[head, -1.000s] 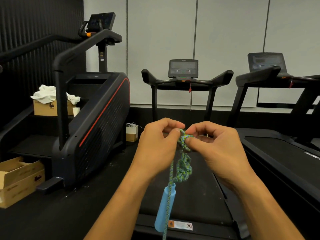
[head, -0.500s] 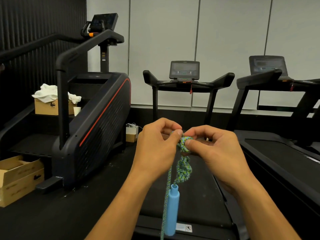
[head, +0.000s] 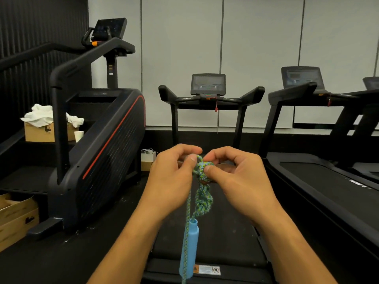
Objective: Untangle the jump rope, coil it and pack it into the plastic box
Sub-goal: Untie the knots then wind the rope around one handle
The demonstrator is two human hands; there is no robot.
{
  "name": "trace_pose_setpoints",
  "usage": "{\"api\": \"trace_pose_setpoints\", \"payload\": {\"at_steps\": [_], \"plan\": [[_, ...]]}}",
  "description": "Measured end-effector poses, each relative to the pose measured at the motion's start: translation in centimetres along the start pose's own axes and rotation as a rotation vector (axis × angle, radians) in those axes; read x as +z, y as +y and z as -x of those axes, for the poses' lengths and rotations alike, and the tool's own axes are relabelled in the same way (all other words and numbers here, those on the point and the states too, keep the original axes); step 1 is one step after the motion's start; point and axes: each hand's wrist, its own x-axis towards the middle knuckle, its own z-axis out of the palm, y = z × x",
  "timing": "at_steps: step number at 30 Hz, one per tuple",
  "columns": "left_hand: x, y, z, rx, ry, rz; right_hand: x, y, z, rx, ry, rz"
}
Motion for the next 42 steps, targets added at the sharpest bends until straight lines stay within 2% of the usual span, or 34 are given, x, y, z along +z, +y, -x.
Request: {"api": "trace_pose_setpoints", "payload": {"at_steps": [3, 11, 14, 24, 35, 39, 42], "plan": [[-0.7, -0.1, -0.2, -0.011, -0.138, -0.055, -0.5, 0.2, 0.0, -0.007, -0.006, 0.03], [0.5, -0.8, -0.4, -0.004, 0.03, -0.041, -0.2, 0.2, -0.1, -0.001, -0.012, -0.004], [1.1, -1.0, -0.4, 0.0, 0.105, 0.039, -0.3, 0.4, -0.3, 0.022, -0.008, -0.055], [0.5, -0.1, -0.1, 0.05, 0.224, 0.151, 0.6, 0.4, -0.5, 0.032, 0.055, -0.18], [-0.4, 0.8, 0.2, 0.028, 0.174, 0.351, 1.4, -0.8, -0.2, -0.004, 0.147, -0.171], [-0.6, 0.5, 0.1, 0.066, 0.169, 0.231, 1.6, -0.9, -0.2, 0.019, 0.145, -0.179], [-0.6, 0.5, 0.0, 0.056, 0.159, 0.234, 1.5, -0.8, -0.3, 0.02, 0.145, -0.203]]}}
